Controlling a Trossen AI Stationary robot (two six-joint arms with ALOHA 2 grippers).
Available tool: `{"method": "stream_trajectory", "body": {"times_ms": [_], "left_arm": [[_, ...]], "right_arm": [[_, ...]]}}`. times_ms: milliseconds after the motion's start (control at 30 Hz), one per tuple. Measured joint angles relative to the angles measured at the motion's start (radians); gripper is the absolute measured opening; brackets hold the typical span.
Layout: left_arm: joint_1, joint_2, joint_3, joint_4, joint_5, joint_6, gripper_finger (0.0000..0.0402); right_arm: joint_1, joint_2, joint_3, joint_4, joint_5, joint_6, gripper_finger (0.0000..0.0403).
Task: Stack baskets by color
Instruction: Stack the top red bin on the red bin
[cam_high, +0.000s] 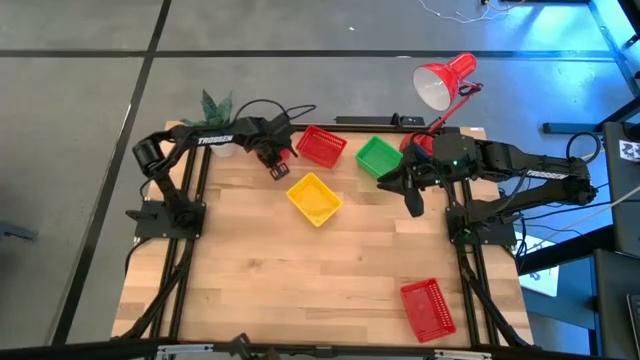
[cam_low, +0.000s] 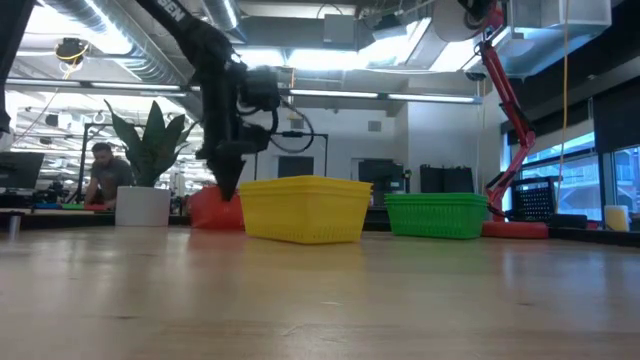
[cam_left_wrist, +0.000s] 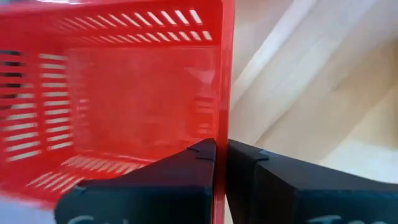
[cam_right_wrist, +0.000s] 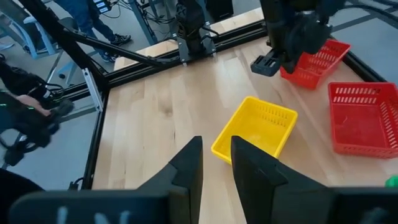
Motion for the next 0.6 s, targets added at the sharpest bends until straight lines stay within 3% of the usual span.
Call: {"method": "stream_trajectory", "body": {"times_ms": [333, 600], "left_arm": [[-0.111, -0.031, 0.312, -0.154, -0.072, -0.1, 0.0001], [-0.184, -0.027, 0.389, 0.007, -0.028, -0.309, 0.0001]], "right_arm": [[0.0, 0.0, 0.0, 0.0, 0.003, -0.001, 0.0083], [0.0, 0.0, 0.0, -0.001, 0.037, -0.002, 0.0083]]}}
